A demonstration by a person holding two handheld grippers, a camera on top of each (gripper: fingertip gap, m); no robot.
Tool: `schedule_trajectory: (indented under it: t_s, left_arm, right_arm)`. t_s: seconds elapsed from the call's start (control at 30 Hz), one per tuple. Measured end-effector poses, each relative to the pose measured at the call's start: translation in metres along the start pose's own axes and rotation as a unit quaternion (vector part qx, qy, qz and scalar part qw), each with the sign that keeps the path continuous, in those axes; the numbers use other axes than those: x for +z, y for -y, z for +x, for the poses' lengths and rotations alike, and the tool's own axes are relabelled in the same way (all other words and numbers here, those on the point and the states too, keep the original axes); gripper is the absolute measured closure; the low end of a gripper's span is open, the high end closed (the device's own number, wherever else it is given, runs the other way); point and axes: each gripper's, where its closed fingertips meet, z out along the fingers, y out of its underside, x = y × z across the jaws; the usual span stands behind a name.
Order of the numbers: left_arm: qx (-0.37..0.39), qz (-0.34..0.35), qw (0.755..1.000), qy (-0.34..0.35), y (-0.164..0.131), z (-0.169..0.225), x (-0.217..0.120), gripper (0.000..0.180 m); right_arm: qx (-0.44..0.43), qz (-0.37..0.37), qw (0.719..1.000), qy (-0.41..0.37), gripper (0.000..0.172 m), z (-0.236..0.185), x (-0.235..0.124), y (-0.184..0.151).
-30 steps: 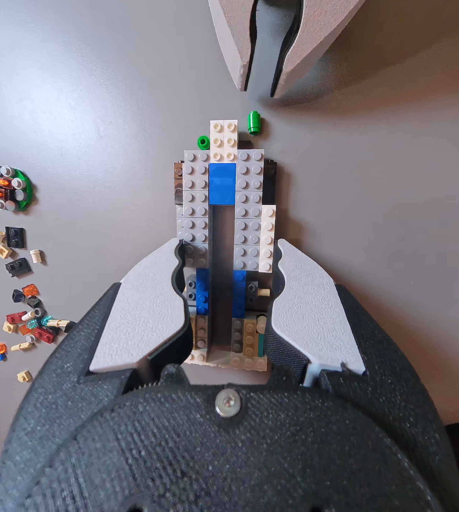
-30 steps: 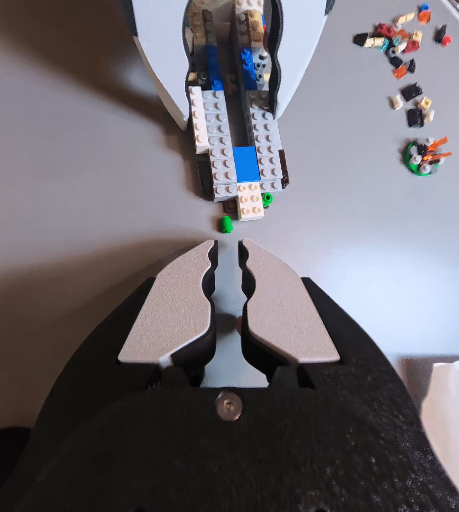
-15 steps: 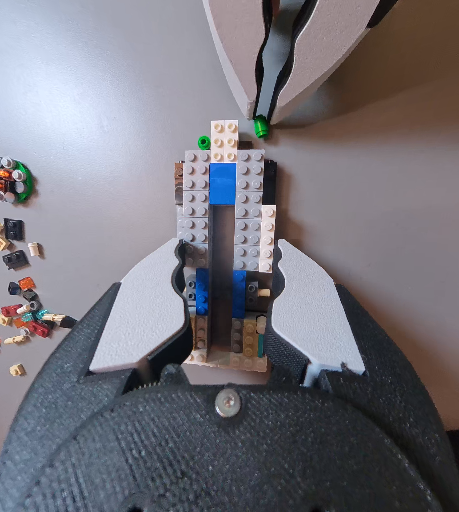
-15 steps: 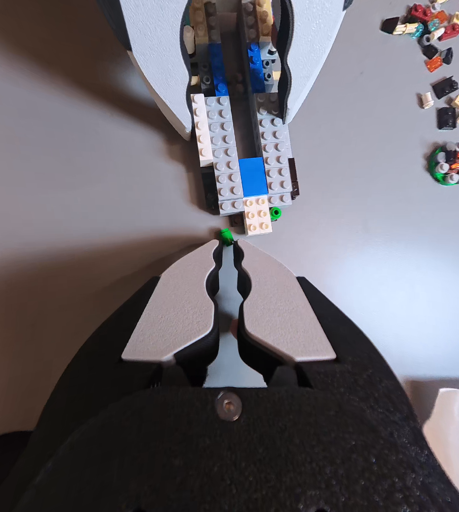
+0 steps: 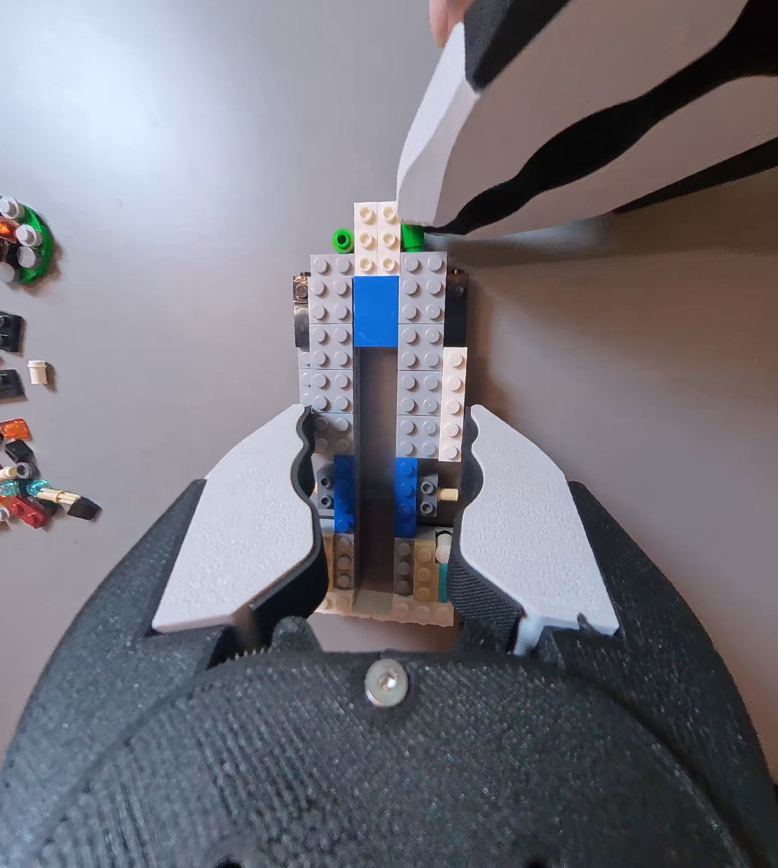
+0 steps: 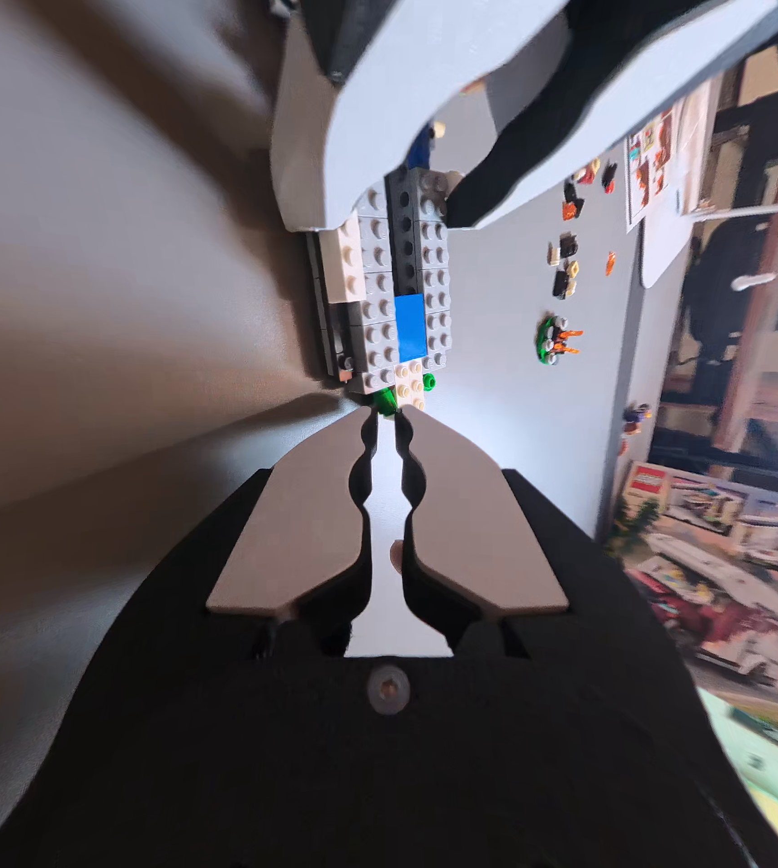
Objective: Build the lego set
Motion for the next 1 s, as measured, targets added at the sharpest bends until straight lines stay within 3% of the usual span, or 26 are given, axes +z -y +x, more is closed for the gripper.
schedule_trajectory:
  t_s: [0.2,0.33,0.7,0.9,1.0]
  left_arm:
    - [-0.007,0.001,1.0,0.002,0.0,0.0,0.0,0.12]
    - [-0.007,0.001,1.0,0.004,0.0,0.0,0.0,0.12]
    - [0.001,0.003,1.0,0.0,-0.004,0.0,-0.001,0.12]
    - [0.0,0.002,1.0,-0.002,-0.008,-0.002,-0.003,0.12]
    - [0.002,0.003,1.0,0.0,-0.009,-0.003,-0.003,0.12]
  right_arm:
    - [-0.093,-0.016,0.994,-0.05,0.165,0.001,0.001,-0.001]
    - [-0.092,-0.007,0.994,-0.051,0.164,0.0,0.001,0.0]
    - [0.069,0.055,0.995,0.051,0.16,-0.007,-0.004,-0.004]
    - [0.197,0.125,0.949,0.212,0.158,-0.02,-0.019,0.006]
    - [0.229,0.133,0.931,0.252,0.154,-0.018,-0.021,0.009]
